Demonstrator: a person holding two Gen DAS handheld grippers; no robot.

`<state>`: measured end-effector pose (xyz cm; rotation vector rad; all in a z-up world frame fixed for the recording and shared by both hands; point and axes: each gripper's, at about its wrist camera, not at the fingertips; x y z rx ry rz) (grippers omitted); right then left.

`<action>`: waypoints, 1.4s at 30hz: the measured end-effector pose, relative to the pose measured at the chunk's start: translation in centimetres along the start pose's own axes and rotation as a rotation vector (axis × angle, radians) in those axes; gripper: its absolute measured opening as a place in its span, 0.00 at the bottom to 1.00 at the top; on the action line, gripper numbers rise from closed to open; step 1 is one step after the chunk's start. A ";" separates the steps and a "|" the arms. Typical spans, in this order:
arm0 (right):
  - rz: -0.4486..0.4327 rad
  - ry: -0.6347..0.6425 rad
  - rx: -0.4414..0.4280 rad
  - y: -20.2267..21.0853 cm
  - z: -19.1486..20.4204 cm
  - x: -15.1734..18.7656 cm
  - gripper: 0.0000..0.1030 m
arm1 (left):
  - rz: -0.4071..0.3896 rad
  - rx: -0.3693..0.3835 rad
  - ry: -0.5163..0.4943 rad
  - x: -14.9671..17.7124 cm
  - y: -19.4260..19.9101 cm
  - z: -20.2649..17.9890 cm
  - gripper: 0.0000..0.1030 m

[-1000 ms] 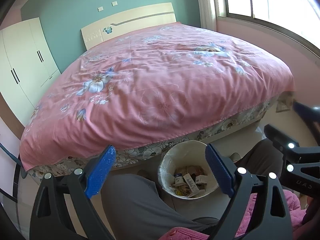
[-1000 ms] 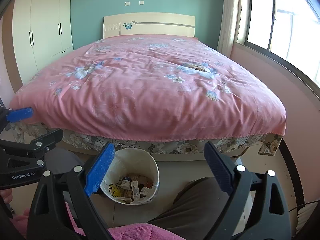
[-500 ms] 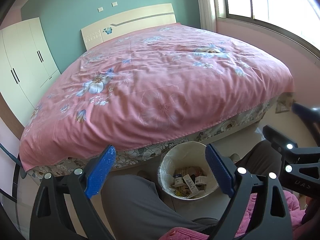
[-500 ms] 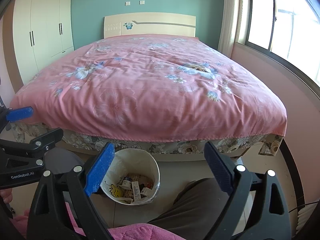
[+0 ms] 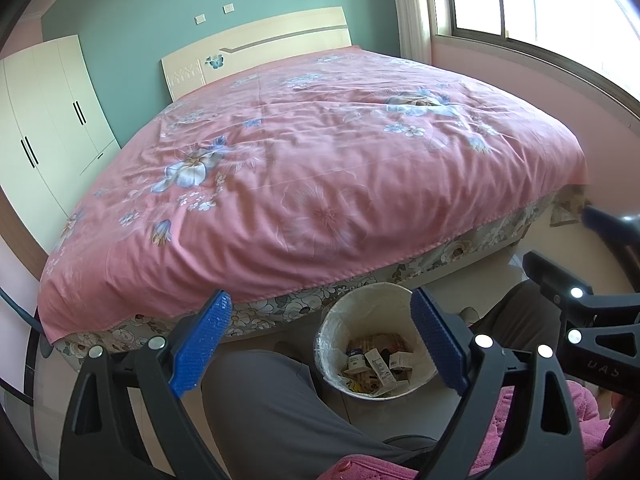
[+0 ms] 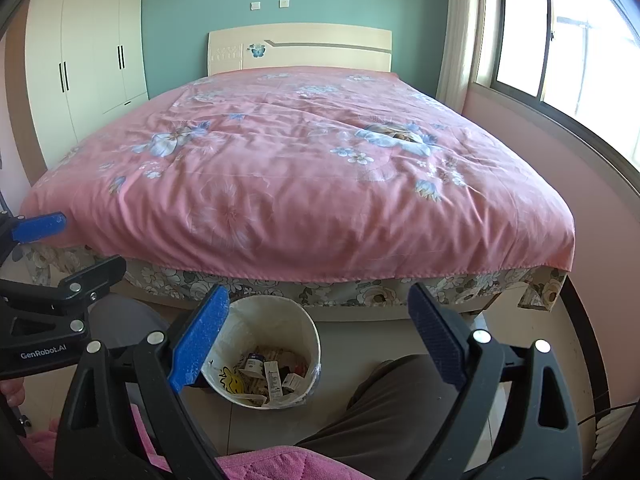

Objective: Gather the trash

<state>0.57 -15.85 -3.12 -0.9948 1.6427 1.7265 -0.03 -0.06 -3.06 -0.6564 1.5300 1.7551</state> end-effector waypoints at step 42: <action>0.010 -0.009 -0.004 -0.5 0.1 0.5 0.87 | -0.011 0.013 0.002 -0.4 0.2 -0.7 0.90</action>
Point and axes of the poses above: each gripper's, at about its wrist camera, not at the fingertips, and y roughly against the way its jaws point, z to its left, x to its underside, and after that the axes turned 7 degrees about -z, right-handed
